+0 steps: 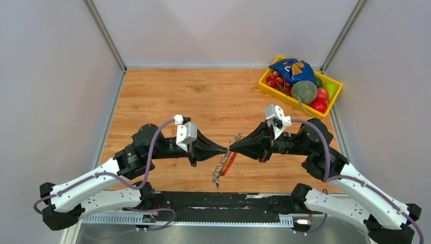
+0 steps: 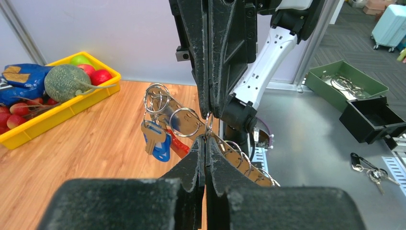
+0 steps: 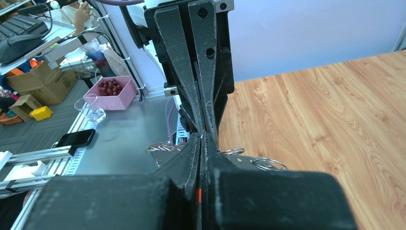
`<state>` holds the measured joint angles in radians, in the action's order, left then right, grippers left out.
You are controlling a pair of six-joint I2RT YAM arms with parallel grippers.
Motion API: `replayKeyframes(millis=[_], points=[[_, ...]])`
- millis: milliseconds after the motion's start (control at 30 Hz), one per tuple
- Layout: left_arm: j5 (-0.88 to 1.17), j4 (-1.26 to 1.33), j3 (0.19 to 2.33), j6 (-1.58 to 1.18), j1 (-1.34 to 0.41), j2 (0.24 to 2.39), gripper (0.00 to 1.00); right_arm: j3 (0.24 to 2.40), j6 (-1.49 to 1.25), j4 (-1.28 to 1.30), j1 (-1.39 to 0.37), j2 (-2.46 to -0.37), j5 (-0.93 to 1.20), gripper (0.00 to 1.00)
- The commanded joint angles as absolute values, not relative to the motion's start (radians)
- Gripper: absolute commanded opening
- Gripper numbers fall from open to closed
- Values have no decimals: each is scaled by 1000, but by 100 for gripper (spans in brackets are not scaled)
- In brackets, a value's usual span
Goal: Put the keys on the keyring
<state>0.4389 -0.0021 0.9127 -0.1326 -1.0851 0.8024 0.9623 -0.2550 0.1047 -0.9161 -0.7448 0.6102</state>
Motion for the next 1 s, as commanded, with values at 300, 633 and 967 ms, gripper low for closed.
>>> replayKeyframes(millis=[300,633,967], points=[[389,27,938,-135,-1089,771,0,953,-216,121,-922,-715,581,0],[382,5,952,-126,-1090,763,0,951,-211,136,-923,-720,588,0],[399,5,959,-119,-1089,758,0,958,-206,138,-922,-729,587,0]])
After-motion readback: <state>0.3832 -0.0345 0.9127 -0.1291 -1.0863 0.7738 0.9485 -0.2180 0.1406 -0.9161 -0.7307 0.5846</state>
